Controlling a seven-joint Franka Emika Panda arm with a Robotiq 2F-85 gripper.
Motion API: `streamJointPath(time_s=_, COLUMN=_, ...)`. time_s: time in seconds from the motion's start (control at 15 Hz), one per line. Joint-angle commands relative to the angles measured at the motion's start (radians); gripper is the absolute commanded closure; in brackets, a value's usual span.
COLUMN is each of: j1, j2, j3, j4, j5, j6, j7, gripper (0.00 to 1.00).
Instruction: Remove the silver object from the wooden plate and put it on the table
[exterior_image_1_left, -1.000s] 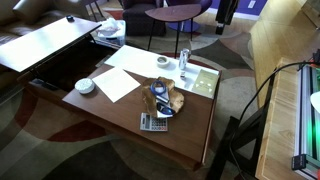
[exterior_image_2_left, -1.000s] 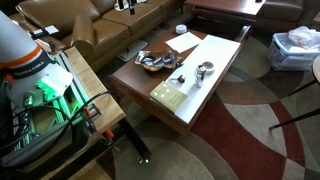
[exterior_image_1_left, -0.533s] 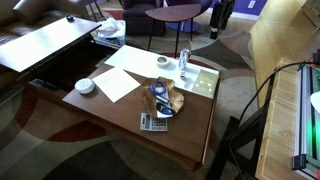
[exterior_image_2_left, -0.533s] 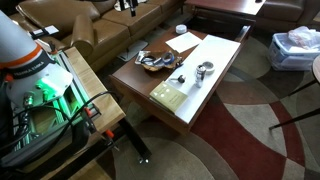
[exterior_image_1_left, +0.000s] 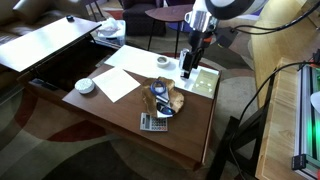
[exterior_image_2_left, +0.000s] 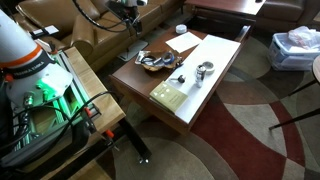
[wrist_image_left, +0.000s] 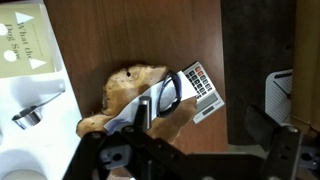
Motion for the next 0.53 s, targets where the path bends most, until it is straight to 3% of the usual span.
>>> streamJointPath(time_s=0.0, j1=-0.035, j2=0.261, j3=0.040, j4=0.155, j5=-0.071, j6=0.170, j7=0.005, gripper=0.00)
streamJointPath(time_s=0.07, j1=-0.011, j2=0.324, j3=0.005, j4=0.209, j5=-0.123, j6=0.161, j7=0.054, gripper=0.00)
streamJointPath(time_s=0.13, j1=-0.047, j2=0.188, j3=0.049, j4=0.096, j5=-0.118, j6=0.141, j7=0.059, gripper=0.00)
streamJointPath(time_s=0.27, j1=-0.052, j2=0.246, j3=0.049, j4=0.130, j5=-0.154, j6=0.152, j7=0.076, gripper=0.00)
streamJointPath(time_s=0.47, j1=-0.060, j2=0.219, j3=0.056, j4=0.122, j5=-0.155, j6=0.151, j7=0.075, gripper=0.00)
